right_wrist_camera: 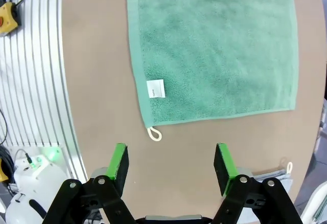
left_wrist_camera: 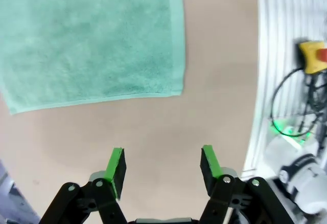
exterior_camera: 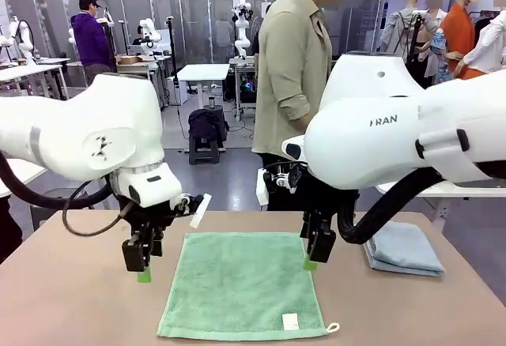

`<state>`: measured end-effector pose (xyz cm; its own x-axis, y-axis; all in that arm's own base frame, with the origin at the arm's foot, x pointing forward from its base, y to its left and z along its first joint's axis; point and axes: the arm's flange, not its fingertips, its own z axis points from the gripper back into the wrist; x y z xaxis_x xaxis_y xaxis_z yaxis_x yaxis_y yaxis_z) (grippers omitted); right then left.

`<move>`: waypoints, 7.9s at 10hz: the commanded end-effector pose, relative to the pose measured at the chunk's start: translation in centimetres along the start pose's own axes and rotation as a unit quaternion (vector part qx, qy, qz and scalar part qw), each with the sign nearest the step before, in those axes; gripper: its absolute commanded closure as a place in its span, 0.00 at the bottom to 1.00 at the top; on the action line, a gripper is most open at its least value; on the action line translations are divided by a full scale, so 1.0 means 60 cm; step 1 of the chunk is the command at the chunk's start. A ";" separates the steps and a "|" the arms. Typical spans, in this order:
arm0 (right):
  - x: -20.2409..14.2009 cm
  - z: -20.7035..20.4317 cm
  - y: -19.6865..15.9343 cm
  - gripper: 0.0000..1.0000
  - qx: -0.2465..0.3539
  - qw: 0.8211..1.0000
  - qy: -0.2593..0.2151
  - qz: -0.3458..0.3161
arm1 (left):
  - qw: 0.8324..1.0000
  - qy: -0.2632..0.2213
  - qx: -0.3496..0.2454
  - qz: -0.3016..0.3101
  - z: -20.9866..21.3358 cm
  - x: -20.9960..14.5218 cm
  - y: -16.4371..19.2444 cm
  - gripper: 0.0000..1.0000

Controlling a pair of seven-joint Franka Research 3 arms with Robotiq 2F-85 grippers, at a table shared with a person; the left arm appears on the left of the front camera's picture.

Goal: Fold the towels and place them in the basket.
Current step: When a person lays out a Towel with hook on the table, fold it in half twice.

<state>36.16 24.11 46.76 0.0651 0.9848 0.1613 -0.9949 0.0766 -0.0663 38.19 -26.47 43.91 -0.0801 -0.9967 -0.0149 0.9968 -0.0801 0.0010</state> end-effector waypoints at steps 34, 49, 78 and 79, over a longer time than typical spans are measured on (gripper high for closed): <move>-0.060 -0.282 0.038 0.00 0.030 0.996 0.086 0.007 | 0.999 -0.020 0.019 0.024 -0.224 0.041 -0.047 0.05; -0.061 -0.286 0.029 1.00 0.033 0.996 0.084 0.017 | 0.999 0.001 0.036 0.026 -0.236 0.047 -0.025 0.93; -0.019 -0.099 -0.301 1.00 -0.023 0.996 0.000 0.086 | 0.995 -0.013 0.066 0.078 -0.031 -0.021 0.287 1.00; -0.023 -0.101 -0.310 1.00 -0.033 0.996 0.010 0.077 | 0.995 -0.013 0.066 0.078 -0.031 -0.021 0.287 1.00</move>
<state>54.88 22.55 41.67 -0.0895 0.9880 0.1257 -0.9861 -0.0702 -0.1504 55.79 -26.97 42.13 0.0699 -0.9973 0.0233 0.9882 0.0725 0.1347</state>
